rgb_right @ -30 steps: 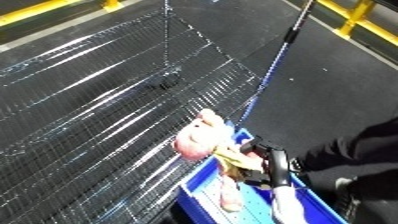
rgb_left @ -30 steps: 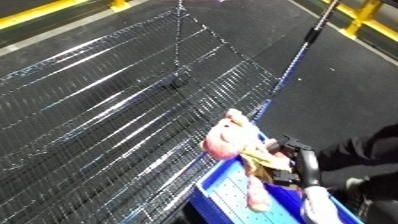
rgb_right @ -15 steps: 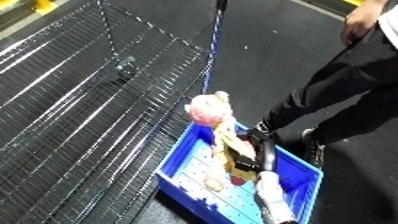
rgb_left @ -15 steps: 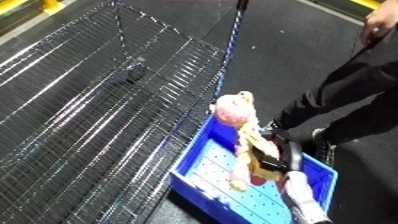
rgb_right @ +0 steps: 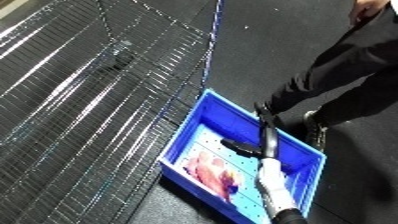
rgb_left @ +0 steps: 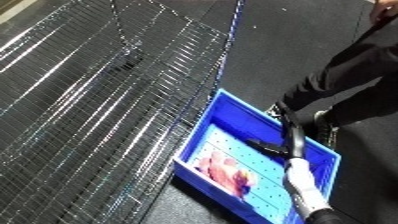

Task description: Pick up the object and place it into the box

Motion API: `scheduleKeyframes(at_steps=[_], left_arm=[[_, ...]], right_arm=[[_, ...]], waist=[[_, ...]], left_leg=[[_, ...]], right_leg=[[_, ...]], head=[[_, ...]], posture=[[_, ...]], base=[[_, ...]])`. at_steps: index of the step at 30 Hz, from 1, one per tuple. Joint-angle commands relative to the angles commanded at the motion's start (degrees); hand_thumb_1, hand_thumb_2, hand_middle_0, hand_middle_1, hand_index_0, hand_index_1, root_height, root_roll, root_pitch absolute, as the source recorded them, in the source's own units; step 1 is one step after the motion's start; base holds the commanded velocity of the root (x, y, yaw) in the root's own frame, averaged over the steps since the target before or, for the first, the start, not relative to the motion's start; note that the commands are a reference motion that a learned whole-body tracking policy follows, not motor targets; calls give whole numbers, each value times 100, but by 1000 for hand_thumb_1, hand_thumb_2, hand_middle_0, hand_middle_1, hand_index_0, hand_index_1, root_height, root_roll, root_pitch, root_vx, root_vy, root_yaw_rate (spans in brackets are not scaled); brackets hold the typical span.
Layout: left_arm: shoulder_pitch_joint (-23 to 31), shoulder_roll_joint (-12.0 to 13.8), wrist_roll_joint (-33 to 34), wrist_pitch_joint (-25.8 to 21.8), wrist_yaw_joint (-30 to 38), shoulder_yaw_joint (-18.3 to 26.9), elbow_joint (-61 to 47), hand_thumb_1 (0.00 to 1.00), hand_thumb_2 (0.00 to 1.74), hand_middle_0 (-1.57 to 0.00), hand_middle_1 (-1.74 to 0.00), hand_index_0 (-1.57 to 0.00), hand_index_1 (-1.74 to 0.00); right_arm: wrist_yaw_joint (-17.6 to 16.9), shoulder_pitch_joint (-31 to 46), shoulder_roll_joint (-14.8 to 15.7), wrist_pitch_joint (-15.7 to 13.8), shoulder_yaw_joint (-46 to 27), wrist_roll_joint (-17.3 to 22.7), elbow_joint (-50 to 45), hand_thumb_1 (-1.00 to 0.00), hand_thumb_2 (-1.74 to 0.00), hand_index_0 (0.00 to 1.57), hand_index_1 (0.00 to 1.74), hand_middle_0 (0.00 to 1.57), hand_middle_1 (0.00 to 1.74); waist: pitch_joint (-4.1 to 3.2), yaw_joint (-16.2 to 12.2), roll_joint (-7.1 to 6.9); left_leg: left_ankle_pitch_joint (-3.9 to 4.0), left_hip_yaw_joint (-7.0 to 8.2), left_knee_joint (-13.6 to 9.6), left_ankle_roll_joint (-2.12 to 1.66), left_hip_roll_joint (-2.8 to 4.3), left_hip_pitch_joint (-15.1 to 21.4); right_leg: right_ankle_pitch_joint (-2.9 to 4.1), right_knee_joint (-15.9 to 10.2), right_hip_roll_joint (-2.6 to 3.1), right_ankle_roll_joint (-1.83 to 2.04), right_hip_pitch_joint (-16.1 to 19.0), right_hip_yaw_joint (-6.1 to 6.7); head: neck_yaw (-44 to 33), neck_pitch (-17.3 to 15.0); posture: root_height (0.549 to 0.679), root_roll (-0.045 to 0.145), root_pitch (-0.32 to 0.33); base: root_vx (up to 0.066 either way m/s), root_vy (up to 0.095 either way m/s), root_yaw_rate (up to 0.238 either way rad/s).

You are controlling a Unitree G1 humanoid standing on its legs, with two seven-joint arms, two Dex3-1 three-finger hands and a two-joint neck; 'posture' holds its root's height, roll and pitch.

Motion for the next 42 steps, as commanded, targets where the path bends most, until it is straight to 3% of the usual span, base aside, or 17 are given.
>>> scheduleKeyframes(at_steps=[9, 18, 28, 34, 42], left_arm=[[110, -8, 31, -8, 28, 149, -120, 1000, 1740, -1570, -1740, -1570, -1740], [232, -97, 60, 87, 18, 261, -53, 1000, 1740, -1570, -1740, -1570, -1740], [351, -100, 126, 261, -131, 329, -183, 1000, 1740, -1570, -1740, -1570, -1740], [422, -33, 337, 332, -183, 343, -298, 1000, 1740, -1570, -1740, -1570, -1740], [398, -69, 437, 290, -69, 446, -339, 1000, 1740, -1570, -1740, -1570, -1740]], right_arm=[[-25, -5, -13, 100, 137, -179, -159, 0, 0, 0, 0, 0, 0], [396, -146, -20, 329, 807, -184, -501, 0, 0, 0, 0, 0, 0], [1027, -192, -214, 707, 1680, -678, -1141, 0, 0, 0, 0, 0, 0], [1236, -278, -206, 809, 2139, -849, -1424, 0, 0, 0, 0, 0, 0], [1281, -529, -79, 829, 2694, -1001, -1628, 0, 0, 0, 0, 0, 0]], waist=[[-17, 142, -34], [-57, 497, -131], [-95, 1040, -329], [-47, 1289, -460], [3, 1642, -602]], left_leg=[[48, -2, -128, 12, -15, 36], [149, -111, -251, 19, -24, 27], [217, -346, -238, 56, -49, -46], [265, -469, -226, 68, -64, -148], [318, -625, -269, 86, -114, -270]], right_leg=[[2, -102, 6, 20, 50, -32], [26, -189, 14, 42, 178, -161], [-69, -71, 26, 65, 287, -350], [-119, 1, 51, 69, 281, -413], [-107, 40, 26, 89, 255, -525]], head=[[-260, -107], [-1040, -30], [-2338, 60], [-3495, -18], [-4984, -3]], posture=[[649, 101, -181], [649, 87, -186], [645, 65, -203], [643, 56, -205], [642, 48, -198]], base=[[8, -3, 9], [-14, -15, 96], [-25, -13, 199], [1, 9, 135], [6, 6, 116]])
